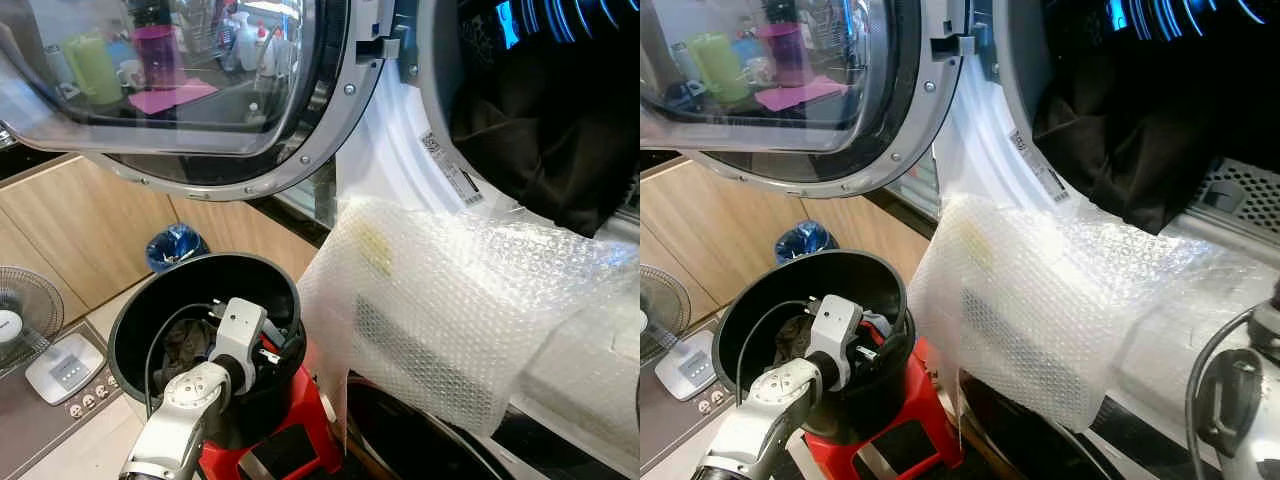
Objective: Clothes washing
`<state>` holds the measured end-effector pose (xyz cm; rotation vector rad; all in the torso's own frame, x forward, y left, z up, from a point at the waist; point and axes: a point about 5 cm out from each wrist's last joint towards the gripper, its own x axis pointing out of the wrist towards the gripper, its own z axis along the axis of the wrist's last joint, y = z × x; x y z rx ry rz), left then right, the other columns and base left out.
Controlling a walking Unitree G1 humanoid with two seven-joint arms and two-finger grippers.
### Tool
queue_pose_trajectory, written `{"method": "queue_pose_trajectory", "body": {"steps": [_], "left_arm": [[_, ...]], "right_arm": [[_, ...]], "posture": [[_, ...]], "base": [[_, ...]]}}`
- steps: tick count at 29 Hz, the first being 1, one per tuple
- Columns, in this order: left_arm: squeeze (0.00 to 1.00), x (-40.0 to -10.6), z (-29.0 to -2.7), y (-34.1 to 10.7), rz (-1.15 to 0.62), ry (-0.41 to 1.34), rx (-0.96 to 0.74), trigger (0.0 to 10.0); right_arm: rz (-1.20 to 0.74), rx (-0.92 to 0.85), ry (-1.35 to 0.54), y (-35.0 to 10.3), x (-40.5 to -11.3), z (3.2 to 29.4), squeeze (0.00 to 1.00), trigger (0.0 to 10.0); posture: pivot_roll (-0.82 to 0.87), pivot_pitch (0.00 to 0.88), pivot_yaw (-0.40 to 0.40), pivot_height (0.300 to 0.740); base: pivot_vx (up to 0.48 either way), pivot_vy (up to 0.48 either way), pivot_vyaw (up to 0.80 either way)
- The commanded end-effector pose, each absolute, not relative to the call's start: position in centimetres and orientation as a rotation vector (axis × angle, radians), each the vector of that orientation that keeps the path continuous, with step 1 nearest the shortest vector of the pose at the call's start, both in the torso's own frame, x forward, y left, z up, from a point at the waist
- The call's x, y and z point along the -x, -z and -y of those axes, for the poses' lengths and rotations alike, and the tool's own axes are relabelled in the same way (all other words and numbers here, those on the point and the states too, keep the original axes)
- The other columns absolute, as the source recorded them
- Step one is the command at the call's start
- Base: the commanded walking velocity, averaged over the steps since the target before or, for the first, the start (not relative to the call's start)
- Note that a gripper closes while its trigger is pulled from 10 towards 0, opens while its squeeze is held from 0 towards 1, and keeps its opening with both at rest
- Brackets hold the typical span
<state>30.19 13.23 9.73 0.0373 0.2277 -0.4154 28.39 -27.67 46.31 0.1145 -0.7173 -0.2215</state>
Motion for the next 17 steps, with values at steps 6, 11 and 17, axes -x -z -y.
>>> {"method": "queue_pose_trajectory", "body": {"steps": [6,11,17], "left_arm": [[0.0,-30.0,-13.3,-9.4,-0.241,0.43,-0.054,10.0],[0.0,-29.9,-13.3,-9.3,-0.246,0.432,-0.058,10.0],[0.0,-29.9,-13.2,-9.2,-0.248,0.442,-0.07,10.0]], "right_arm": [[0.502,-0.268,-0.031,-42.9,-26.8,28.7,0.0,10.0],[0.372,-0.326,-0.222,-41.2,-26.1,27.4,0.0,10.0],[0.345,-0.308,-0.386,-40.3,-24.9,24.9,0.0,10.0]], "posture": [[-0.16,0.104,0.057,0.74],[-0.17,0.105,0.058,0.74],[-0.17,0.11,0.058,0.74]], "base": [[0.0,0.0,0.0],[0.0,0.0,0.0],[0.0,0.0,0.0]]}}
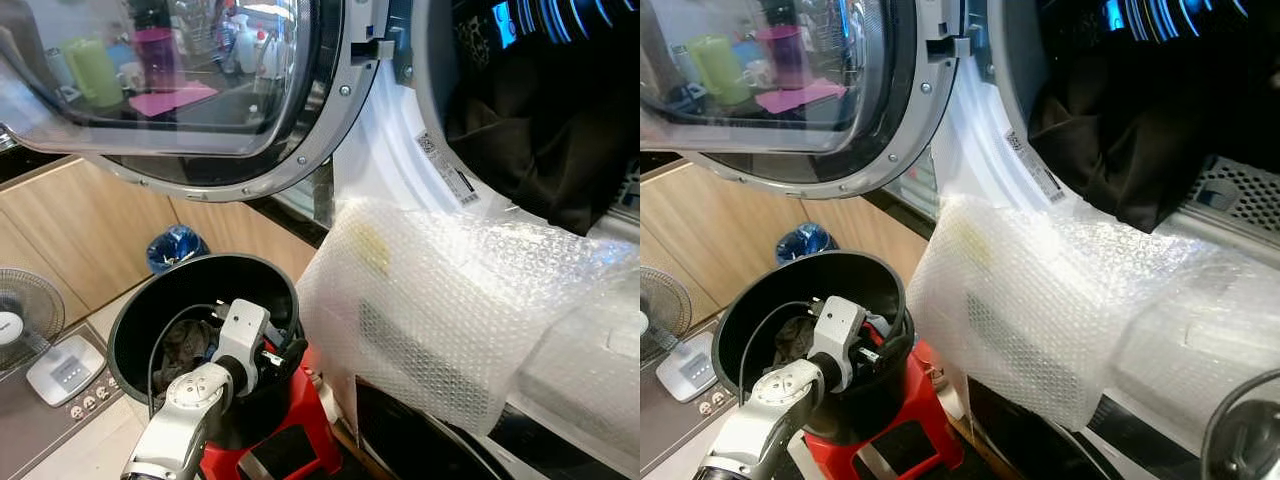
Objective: Clothes washing
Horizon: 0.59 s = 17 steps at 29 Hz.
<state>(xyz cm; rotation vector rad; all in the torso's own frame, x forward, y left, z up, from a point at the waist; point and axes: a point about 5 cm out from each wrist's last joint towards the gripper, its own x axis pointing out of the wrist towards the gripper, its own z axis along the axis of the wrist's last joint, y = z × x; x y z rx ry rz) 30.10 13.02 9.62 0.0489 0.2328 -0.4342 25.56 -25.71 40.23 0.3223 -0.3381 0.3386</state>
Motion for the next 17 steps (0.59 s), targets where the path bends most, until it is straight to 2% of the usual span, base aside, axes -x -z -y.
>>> {"method": "queue_pose_trajectory", "body": {"steps": [1,6,7,8,10,11,13,17], "left_arm": [[0.0,-29.9,-13.2,-9.2,-0.248,0.444,-0.069,10.0],[0.0,-29.9,-13.1,-9.1,-0.248,0.446,-0.067,10.0],[0.0,-29.9,-13.0,-9.1,-0.248,0.447,-0.065,10.0],[0.0,-29.9,-12.8,-9.1,-0.248,0.45,-0.062,10.0],[0.0,-29.9,-12.7,-9.0,-0.248,0.451,-0.06,10.0],[0.0,-29.9,-12.7,-9.0,-0.248,0.451,-0.06,10.0],[0.0,-29.9,-12.4,-8.9,-0.247,0.451,-0.052,10.0],[0.0,-29.8,-12.3,-8.8,-0.249,0.448,-0.045,10.0]], "right_arm": [[0.372,-0.319,-0.425,-40.6,-24.6,24.1,0.0,10.0],[0.405,-0.335,-0.536,-40.9,-23.7,22.5,0.0,10.0],[0.422,-0.336,-0.608,-40.8,-23.1,21.3,0.0,10.0],[0.46,-0.36,-0.732,-40.6,-22.0,19.1,0.0,10.0],[0.481,-0.416,-0.773,-40.6,-21.7,18.3,0.0,10.0],[0.481,-0.416,-0.773,-40.6,-21.7,18.3,0.0,10.0],[0.427,-0.402,-0.806,-39.4,-21.4,16.2,0.0,10.0],[0.305,-0.398,-0.7,-37.2,-22.3,15.3,0.0,10.0]], "posture": [[-0.18,0.11,0.057,0.74],[-0.18,0.11,0.054,0.74],[-0.19,0.11,0.051,0.74],[-0.19,0.11,0.049,0.74],[-0.19,0.108,0.042,0.74],[-0.19,0.108,0.042,0.74],[-0.2,0.11,0.034,0.74],[-0.2,0.115,0.021,0.74]], "base": [[0.0,0.0,0.0],[0.0,0.0,0.0],[0.0,0.0,0.0],[0.0,0.0,0.0],[0.0,0.0,0.0],[0.0,0.0,0.0],[0.0,0.0,0.0],[0.0,0.0,0.0]]}}
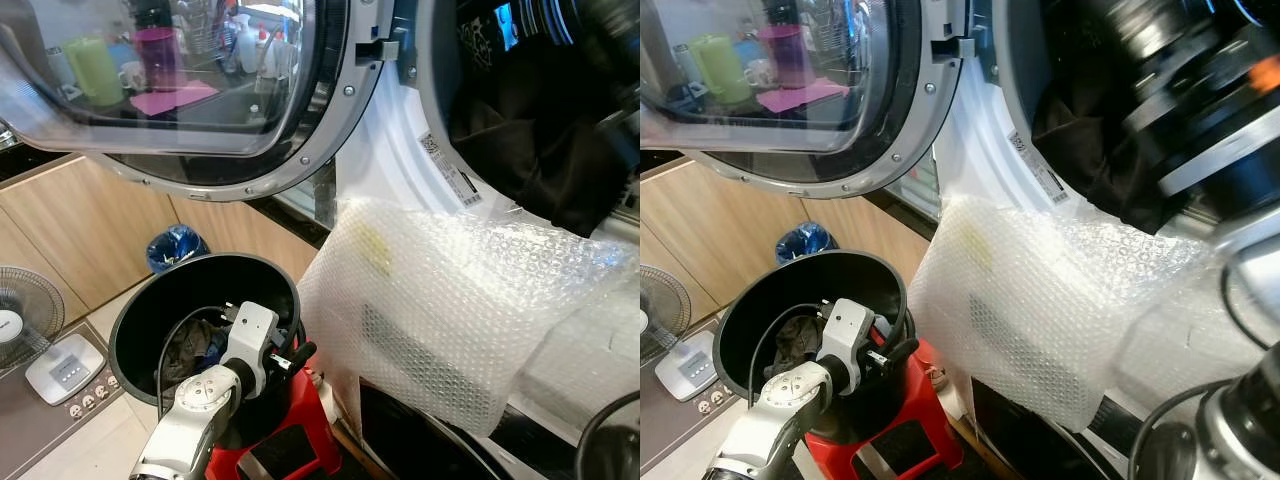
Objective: Clothes washing
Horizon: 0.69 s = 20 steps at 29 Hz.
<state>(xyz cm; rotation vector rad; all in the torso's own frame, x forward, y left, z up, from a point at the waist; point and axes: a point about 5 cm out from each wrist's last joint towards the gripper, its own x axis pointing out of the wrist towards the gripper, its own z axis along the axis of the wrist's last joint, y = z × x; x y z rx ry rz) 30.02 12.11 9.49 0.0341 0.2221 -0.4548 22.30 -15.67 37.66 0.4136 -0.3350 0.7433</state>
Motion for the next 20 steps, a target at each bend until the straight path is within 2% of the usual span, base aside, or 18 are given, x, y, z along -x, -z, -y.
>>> {"method": "queue_pose_trajectory", "body": {"steps": [1,2,5,7,10,13,15,20], "left_arm": [[0.0,-29.8,-12.3,-8.8,-0.249,0.448,-0.045,10.0],[0.0,-29.7,-12.3,-8.7,-0.25,0.445,-0.044,10.0],[0.0,-29.7,-12.3,-8.7,-0.251,0.441,-0.041,10.0],[0.0,-29.6,-12.3,-8.5,-0.253,0.439,-0.04,10.0],[0.0,-29.7,-12.3,-8.5,-0.251,0.439,-0.041,10.0],[0.0,-29.7,-12.3,-8.5,-0.25,0.438,-0.041,10.0],[0.0,-29.7,-12.4,-8.5,-0.251,0.438,-0.042,10.0],[0.0,-29.7,-12.3,-8.5,-0.252,0.438,-0.043,10.0]], "right_arm": [[0.305,-0.398,-0.7,-37.2,-22.3,15.3,0.0,10.0],[0.31,-0.464,-0.657,-37.1,-22.4,15.3,0.0,10.0],[0.305,-0.415,-0.61,-37.1,-22.3,15.5,0.0,10.0],[0.241,-0.429,-0.515,-36.2,-22.9,15.6,0.0,10.0],[0.224,-0.464,-0.48,-36.0,-23.2,15.8,0.0,10.0],[0.213,-0.498,-0.477,-36.0,-23.3,15.7,0.0,10.0],[0.195,-0.566,-0.549,-36.0,-23.2,15.2,0.0,10.0],[0.11,-0.523,-0.57,-35.5,-23.0,14.9,0.0,10.0]], "posture": [[-0.2,0.115,0.021,0.74],[-0.2,0.118,0.019,0.74],[-0.2,0.119,0.016,0.74],[-0.2,0.119,0.014,0.74],[-0.2,0.118,0.012,0.74],[-0.2,0.115,0.012,0.74],[-0.2,0.115,0.012,0.74],[-0.19,0.117,0.007,0.74]], "base": [[0.0,0.0,0.0],[0.0,0.0,0.0],[0.0,0.0,0.0],[0.0,0.0,0.0],[0.0,0.0,0.0],[0.0,0.0,0.0],[0.0,0.0,0.0],[0.0,0.0,0.0]]}}
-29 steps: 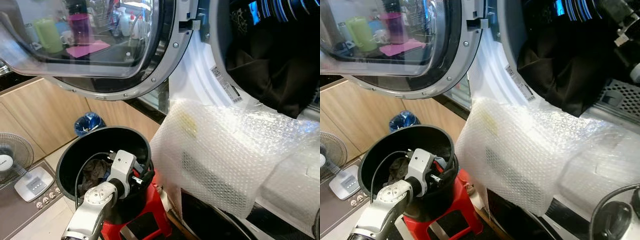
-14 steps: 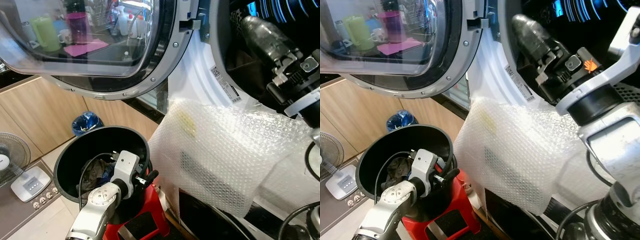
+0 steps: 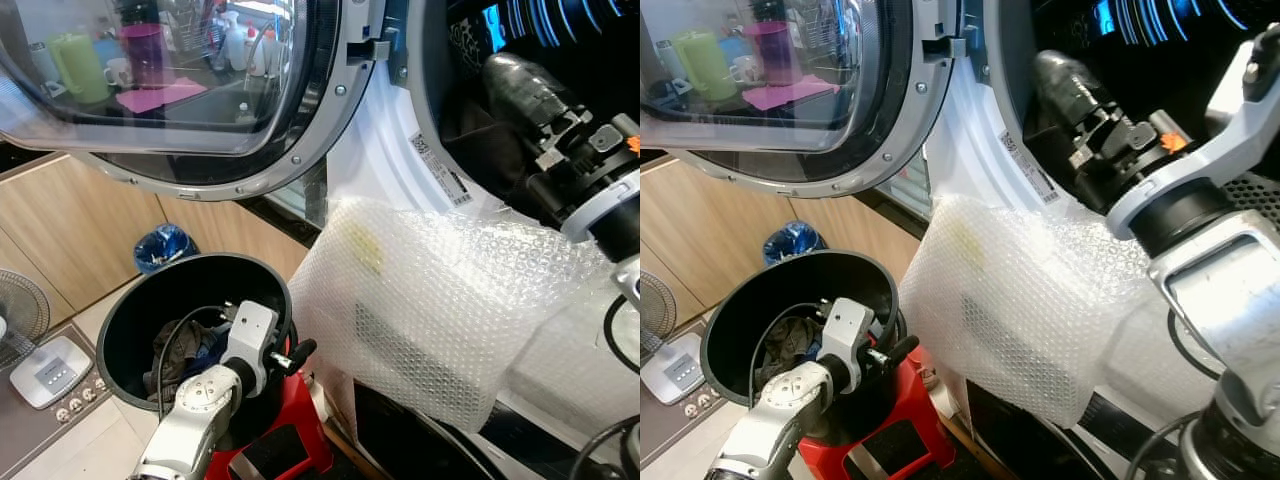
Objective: Clothes washing
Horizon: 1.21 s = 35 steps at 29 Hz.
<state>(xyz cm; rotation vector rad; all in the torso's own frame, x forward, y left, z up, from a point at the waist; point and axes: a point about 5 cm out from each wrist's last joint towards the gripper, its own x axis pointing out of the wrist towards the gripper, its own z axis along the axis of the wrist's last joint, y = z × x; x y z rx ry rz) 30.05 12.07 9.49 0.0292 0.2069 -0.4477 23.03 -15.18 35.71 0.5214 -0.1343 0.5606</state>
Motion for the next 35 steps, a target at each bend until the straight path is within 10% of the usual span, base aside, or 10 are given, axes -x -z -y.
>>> {"method": "queue_pose_trajectory", "body": {"steps": [1,35], "left_arm": [[0.0,-29.6,-12.3,-8.5,-0.251,0.439,-0.042,10.0],[0.0,-29.2,-12.5,-8.5,-0.251,0.426,-0.043,10.0]], "right_arm": [[0.085,-0.533,-0.555,-35.1,-23.3,14.8,0.0,10.0],[0.014,-0.569,-0.174,-34.7,-31.0,18.4,0.0,10.0]], "posture": [[-0.19,0.117,0.006,0.74],[-0.16,0.115,0.01,0.74]], "base": [[0.0,0.0,0.0],[0.0,0.0,0.0]]}}
